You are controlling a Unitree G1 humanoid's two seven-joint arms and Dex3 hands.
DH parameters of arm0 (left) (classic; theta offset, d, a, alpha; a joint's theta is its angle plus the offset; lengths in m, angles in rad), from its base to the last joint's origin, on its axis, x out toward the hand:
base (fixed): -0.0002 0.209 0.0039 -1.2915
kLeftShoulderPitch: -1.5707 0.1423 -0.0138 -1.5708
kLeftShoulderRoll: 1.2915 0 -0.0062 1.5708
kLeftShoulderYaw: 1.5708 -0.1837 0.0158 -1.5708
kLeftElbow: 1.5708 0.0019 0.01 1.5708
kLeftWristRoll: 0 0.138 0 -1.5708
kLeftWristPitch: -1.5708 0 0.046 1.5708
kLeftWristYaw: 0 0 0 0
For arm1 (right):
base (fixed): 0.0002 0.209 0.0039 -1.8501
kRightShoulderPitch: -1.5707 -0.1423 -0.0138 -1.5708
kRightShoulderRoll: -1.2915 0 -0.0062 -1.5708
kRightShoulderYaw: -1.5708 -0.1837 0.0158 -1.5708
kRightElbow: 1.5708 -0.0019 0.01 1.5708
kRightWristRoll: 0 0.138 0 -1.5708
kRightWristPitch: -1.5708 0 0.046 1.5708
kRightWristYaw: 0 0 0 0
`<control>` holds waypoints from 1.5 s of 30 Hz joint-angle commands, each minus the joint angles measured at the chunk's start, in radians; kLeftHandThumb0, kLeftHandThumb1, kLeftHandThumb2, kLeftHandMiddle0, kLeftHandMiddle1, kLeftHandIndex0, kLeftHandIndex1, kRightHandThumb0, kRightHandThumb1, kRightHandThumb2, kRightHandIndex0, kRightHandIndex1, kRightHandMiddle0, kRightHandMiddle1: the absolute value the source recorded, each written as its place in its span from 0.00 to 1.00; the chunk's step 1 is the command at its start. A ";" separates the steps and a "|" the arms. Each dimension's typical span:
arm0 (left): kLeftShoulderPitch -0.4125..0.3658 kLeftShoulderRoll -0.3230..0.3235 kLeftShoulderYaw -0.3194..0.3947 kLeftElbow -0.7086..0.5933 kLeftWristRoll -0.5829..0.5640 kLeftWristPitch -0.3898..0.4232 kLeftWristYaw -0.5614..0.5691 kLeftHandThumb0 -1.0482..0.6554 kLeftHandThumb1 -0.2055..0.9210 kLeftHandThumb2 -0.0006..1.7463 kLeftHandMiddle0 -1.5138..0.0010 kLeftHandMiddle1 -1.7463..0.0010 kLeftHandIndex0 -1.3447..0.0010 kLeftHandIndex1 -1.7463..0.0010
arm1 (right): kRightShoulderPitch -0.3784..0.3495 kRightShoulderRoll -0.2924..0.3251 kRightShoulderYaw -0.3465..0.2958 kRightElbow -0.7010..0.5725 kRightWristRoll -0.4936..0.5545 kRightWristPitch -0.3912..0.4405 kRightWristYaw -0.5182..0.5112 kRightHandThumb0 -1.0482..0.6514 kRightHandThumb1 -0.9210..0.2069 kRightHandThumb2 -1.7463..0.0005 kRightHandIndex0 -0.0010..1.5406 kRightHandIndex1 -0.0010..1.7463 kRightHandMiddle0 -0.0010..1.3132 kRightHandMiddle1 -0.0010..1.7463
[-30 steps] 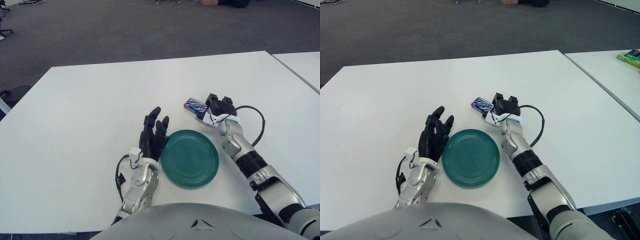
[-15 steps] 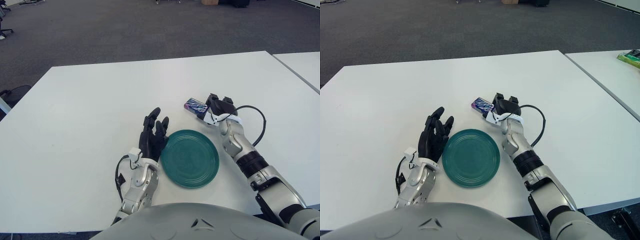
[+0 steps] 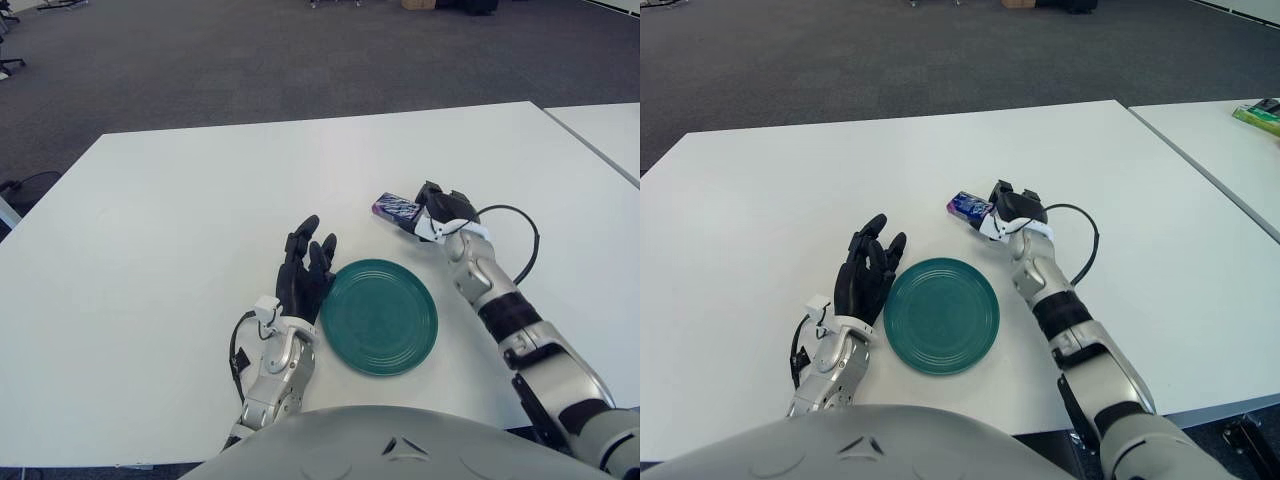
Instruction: Put the gum into the plate.
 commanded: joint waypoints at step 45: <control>0.046 -0.106 0.065 0.004 -0.028 0.022 -0.067 0.19 1.00 0.48 0.66 0.99 0.95 0.54 | 0.148 -0.082 -0.165 -0.647 0.091 0.037 0.175 0.40 0.14 0.58 0.38 1.00 0.23 1.00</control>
